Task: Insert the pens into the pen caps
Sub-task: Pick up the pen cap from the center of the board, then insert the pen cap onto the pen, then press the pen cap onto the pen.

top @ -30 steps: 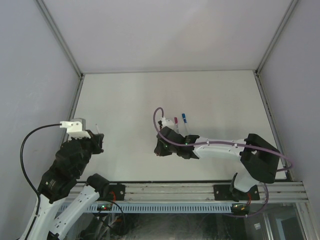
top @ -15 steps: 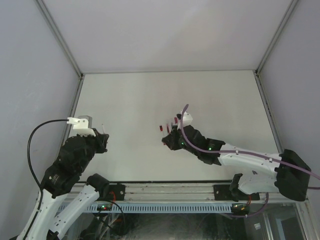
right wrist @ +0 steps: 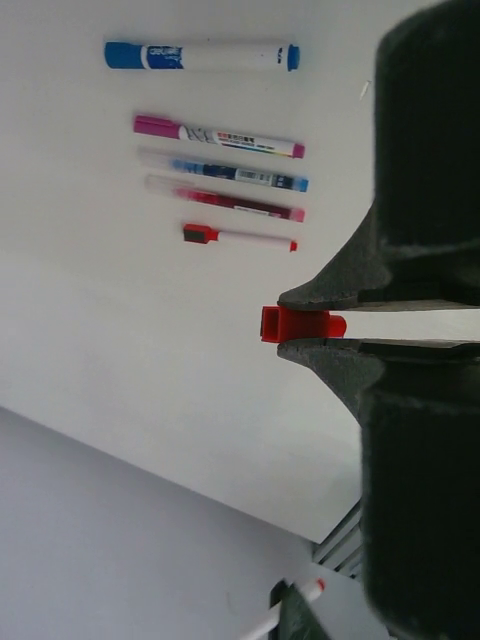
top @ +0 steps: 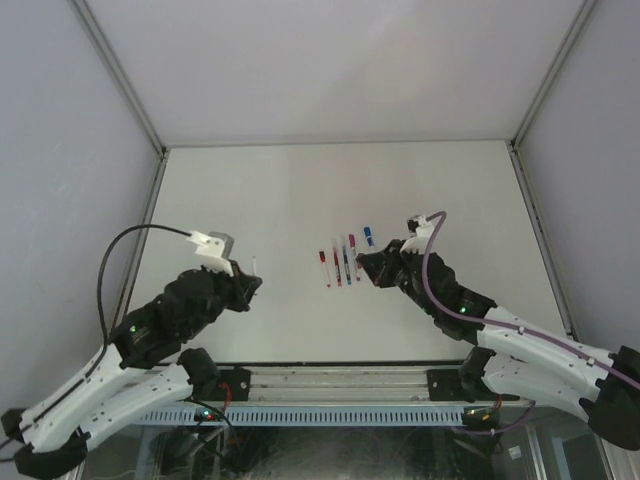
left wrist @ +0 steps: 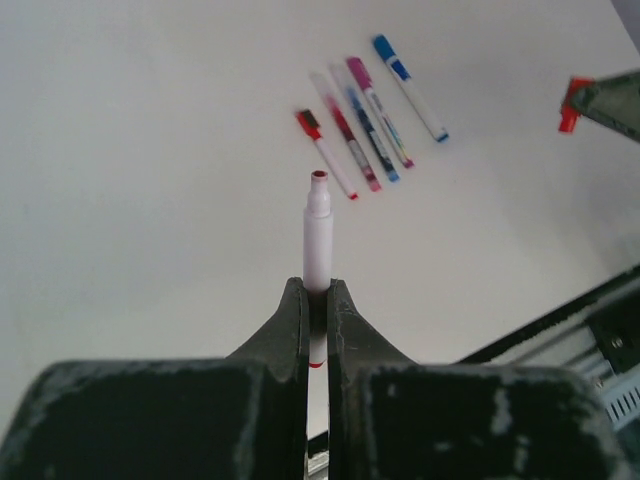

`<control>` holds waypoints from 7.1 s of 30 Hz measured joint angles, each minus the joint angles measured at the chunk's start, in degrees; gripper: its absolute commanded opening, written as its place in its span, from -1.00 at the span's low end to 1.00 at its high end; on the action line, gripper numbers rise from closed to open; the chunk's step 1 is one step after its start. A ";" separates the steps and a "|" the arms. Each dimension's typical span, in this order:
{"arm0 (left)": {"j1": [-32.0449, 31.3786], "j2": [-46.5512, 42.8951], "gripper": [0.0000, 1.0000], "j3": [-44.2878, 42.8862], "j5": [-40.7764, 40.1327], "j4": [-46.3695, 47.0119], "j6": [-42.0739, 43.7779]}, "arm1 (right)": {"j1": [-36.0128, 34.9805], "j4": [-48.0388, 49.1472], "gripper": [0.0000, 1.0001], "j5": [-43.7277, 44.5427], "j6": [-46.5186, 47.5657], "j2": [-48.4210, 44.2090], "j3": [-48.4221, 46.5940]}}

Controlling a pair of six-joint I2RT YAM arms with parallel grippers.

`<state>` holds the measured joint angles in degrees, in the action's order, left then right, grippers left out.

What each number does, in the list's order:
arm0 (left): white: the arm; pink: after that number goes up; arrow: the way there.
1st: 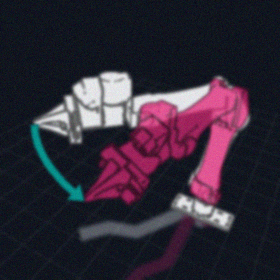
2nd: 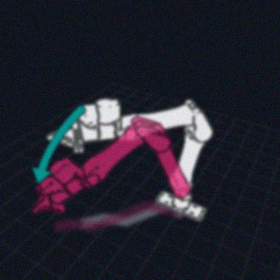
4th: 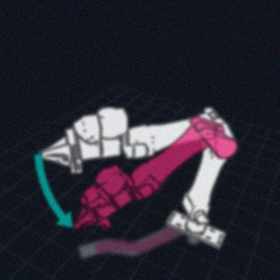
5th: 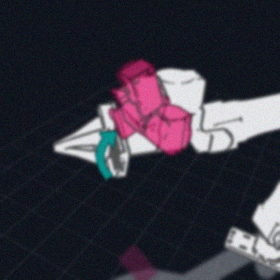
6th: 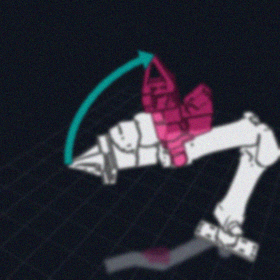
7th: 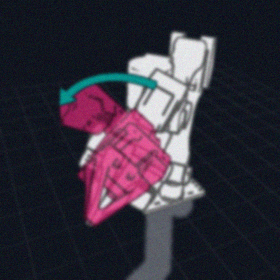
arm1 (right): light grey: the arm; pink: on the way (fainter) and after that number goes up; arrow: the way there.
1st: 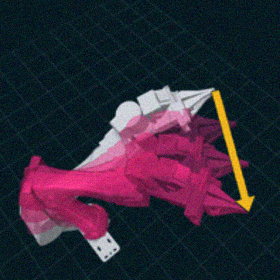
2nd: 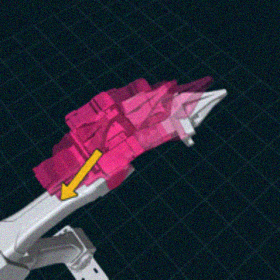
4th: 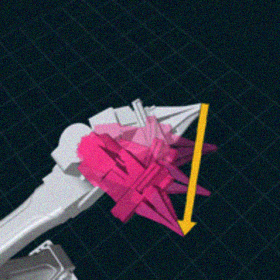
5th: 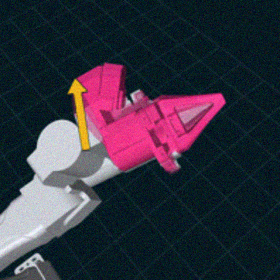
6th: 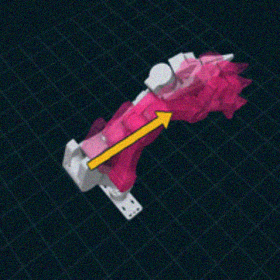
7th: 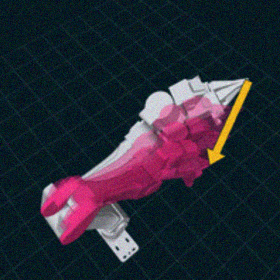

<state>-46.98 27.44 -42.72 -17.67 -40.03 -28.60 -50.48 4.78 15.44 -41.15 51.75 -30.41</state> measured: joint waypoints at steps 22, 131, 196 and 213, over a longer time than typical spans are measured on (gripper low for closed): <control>-12.37 3.17 -1.00 1.36 -9.44 12.76 1.86 | 4.07 9.03 -1.00 -9.68 -2.58 -0.90 1.14; -15.63 5.44 -1.00 2.67 11.80 29.03 8.87 | -4.04 38.73 -1.00 -31.87 7.69 13.18 -11.04; -15.96 4.35 -1.00 2.67 10.38 26.34 8.72 | -9.51 37.97 -1.00 -23.63 10.56 12.41 -8.26; -16.61 0.61 -1.00 2.67 11.43 21.68 8.70 | -16.06 40.46 -1.00 -15.41 13.79 12.92 -6.16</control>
<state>-63.59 28.05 -40.05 -6.24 -18.35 -19.90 -66.54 45.23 0.03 -27.35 64.66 -36.58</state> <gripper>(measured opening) 0.039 0.041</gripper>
